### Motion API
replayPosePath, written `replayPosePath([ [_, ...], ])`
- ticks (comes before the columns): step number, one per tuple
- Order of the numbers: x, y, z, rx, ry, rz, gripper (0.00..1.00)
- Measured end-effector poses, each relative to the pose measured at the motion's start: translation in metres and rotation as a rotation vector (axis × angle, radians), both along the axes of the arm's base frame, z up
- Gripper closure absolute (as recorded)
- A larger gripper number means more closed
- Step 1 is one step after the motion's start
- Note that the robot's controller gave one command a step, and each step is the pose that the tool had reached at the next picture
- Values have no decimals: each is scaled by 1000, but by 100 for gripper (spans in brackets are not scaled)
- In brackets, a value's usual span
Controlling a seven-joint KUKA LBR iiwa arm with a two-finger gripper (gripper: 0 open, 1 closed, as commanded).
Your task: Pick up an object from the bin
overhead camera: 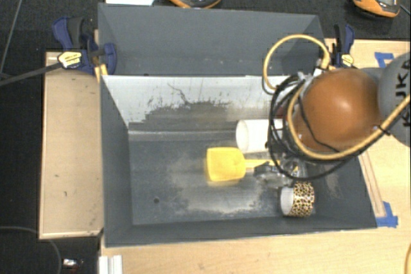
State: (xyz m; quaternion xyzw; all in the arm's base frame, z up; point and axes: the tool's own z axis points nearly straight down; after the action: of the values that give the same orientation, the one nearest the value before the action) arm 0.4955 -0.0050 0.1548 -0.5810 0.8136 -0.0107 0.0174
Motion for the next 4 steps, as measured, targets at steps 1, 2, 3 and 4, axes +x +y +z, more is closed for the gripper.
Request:
replayPosePath([
  [1, -5, -28, -68, -16, 8, 409, 100],
  [2, -9, -24, -76, -15, 13, 427, 100],
  [3, 10, -49, -78, -12, 8, 337, 100],
  [4, 8, -29, -61, -8, 9, 324, 100],
])
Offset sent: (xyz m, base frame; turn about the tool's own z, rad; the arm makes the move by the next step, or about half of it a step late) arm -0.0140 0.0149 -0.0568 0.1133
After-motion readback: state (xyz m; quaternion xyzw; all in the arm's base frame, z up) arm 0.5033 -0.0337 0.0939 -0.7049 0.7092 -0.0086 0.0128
